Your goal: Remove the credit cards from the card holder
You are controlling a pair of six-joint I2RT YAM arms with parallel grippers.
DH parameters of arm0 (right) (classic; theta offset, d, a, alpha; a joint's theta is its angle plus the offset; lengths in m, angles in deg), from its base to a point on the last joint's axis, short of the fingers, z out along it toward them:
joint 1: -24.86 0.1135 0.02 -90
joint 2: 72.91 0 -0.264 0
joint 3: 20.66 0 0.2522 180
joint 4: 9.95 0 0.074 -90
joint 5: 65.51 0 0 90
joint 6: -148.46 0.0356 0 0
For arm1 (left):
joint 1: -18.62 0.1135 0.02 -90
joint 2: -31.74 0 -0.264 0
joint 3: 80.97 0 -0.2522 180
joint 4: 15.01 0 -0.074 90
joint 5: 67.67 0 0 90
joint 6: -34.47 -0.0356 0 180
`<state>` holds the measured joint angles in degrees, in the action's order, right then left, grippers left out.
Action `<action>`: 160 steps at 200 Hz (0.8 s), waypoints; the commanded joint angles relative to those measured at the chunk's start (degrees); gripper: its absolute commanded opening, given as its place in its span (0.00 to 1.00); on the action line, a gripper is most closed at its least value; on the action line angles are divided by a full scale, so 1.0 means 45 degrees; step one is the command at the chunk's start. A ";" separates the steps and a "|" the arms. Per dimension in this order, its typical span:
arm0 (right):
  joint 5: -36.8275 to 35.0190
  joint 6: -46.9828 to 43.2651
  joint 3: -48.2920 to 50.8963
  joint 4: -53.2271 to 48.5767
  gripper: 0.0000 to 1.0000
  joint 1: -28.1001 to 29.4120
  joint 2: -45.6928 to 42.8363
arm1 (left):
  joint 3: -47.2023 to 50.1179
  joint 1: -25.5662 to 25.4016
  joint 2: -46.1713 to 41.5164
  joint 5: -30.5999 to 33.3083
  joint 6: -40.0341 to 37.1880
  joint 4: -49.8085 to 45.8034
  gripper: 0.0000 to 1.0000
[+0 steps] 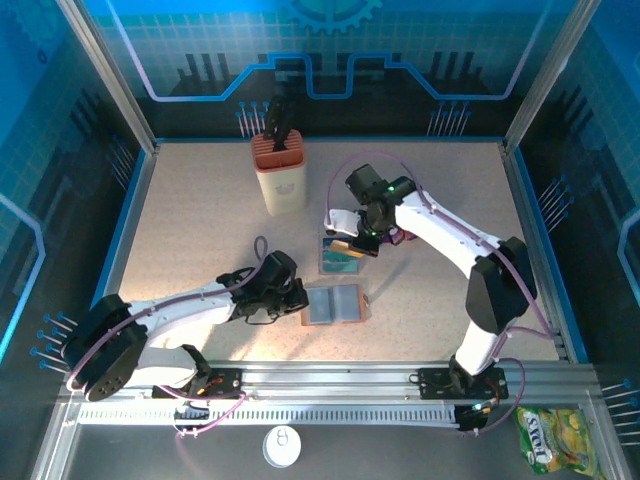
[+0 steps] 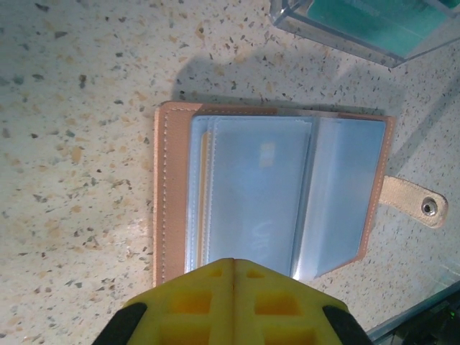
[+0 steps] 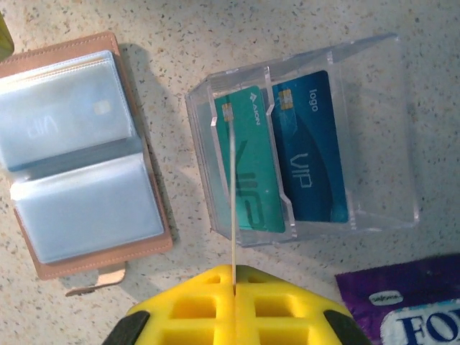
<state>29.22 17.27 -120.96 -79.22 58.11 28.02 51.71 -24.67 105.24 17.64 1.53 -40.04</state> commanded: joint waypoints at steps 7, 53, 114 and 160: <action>0.0881 -0.1564 -0.1765 -0.1969 0.00 -0.0570 0.1168 | 0.0199 -0.0011 -0.0495 0.0331 0.0091 -0.0591 0.05; 0.1707 -0.2161 -0.4466 -0.3119 0.00 -0.1170 0.3060 | 0.0367 0.0046 -0.0896 0.0475 0.0188 -0.0830 0.05; 0.2552 -0.2584 -0.8094 -0.4758 0.00 -0.1803 0.5736 | 0.0542 0.0077 -0.1532 0.0659 0.0542 -0.1031 0.05; 0.2732 -0.2710 -0.9651 -0.5291 0.00 -0.1922 0.7050 | 0.0550 0.0078 -0.1762 0.0746 0.0709 -0.1021 0.05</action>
<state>39.01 6.62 -160.87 -98.69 50.05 56.94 53.30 -24.67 98.53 19.85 3.63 -43.34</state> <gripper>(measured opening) 0.045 0.053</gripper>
